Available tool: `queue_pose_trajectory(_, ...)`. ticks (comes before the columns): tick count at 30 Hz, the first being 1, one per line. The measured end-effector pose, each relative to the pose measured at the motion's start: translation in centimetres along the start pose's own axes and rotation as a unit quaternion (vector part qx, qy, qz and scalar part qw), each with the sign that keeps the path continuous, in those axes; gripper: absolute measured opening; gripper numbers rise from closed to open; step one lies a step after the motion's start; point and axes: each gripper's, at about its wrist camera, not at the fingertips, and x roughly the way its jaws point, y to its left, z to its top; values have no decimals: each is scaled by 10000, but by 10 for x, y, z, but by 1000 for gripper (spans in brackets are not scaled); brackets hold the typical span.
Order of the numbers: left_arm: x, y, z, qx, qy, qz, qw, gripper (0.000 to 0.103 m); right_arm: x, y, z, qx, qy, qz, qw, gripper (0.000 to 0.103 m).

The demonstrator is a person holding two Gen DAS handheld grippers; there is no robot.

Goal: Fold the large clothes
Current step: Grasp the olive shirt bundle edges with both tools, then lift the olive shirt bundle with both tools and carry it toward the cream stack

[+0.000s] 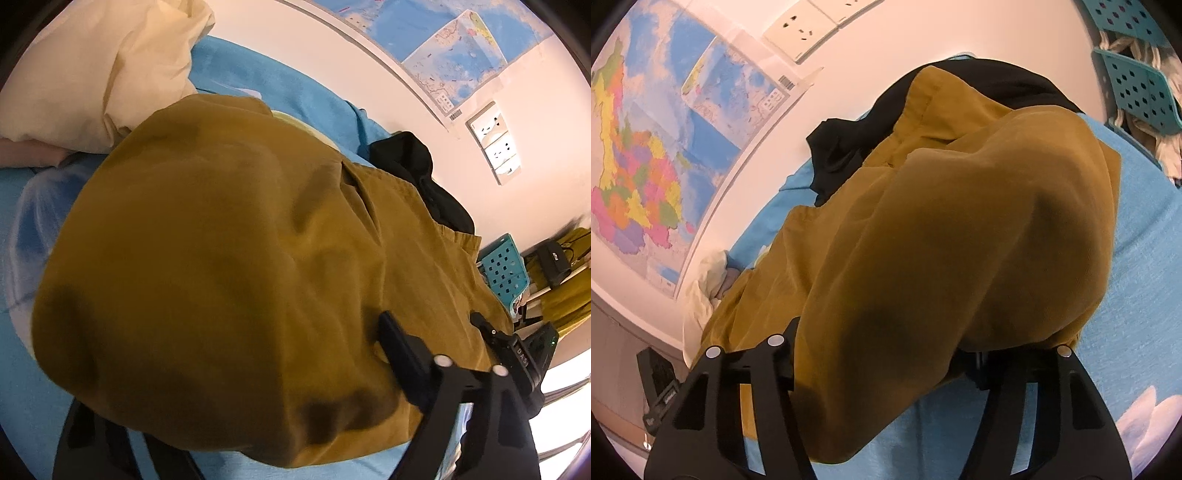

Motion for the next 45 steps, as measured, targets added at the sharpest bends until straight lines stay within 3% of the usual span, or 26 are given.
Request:
queue_pose_trajectory(2,0,2,1,-18,19,7,10000,76,0,-6,2,246,-17,331,9991,75)
queue_pose_trajectory(4,0,4,3,-30,44,-45,10000,77,2,-3,2,195,28,320,9993,81)
queue_pose_trajectory(5,1,5,4,-62,74,-207,9997,86,2,-3,2,165,36,293,9994,81)
queue_pose_trajectory(6,3,4,5,-41,125,-352,9993,92,2,-2,2,155,32,219,9996,77)
queue_pose_trajectory(7,3,4,6,-45,115,-359,9993,92,1,-3,2,144,43,177,9997,66)
queue_pose_trajectory(8,3,4,7,-94,108,-355,9993,92,0,-5,2,147,47,234,9996,64)
queue_pose_trajectory(9,4,2,8,-79,116,-324,9994,89,-2,-8,1,152,40,290,9995,56)
queue_pose_trajectory(11,4,-1,9,70,99,-136,9998,70,-4,-5,0,23,51,403,9992,44)
queue_pose_trajectory(13,3,-2,11,131,131,-108,9998,60,-7,3,1,-142,6,426,9990,35)
queue_pose_trajectory(15,-2,-6,14,240,91,-97,9996,49,-12,12,4,-278,-93,513,9983,33)
queue_pose_trajectory(18,-13,-17,18,483,9,-61,9988,43,-23,26,10,-461,-255,679,9963,30)
queue_pose_trajectory(28,-63,-51,36,1104,-412,-314,9925,40,-72,86,33,-1252,-799,1218,9814,28)
queue_pose_trajectory(36,-128,-65,67,1396,-1044,-505,9834,39,-90,148,58,-1742,-1094,1766,9625,28)
queue_pose_trajectory(45,-223,-50,117,1580,-2233,-77,9618,39,-67,252,84,-2260,-1240,2498,9333,28)
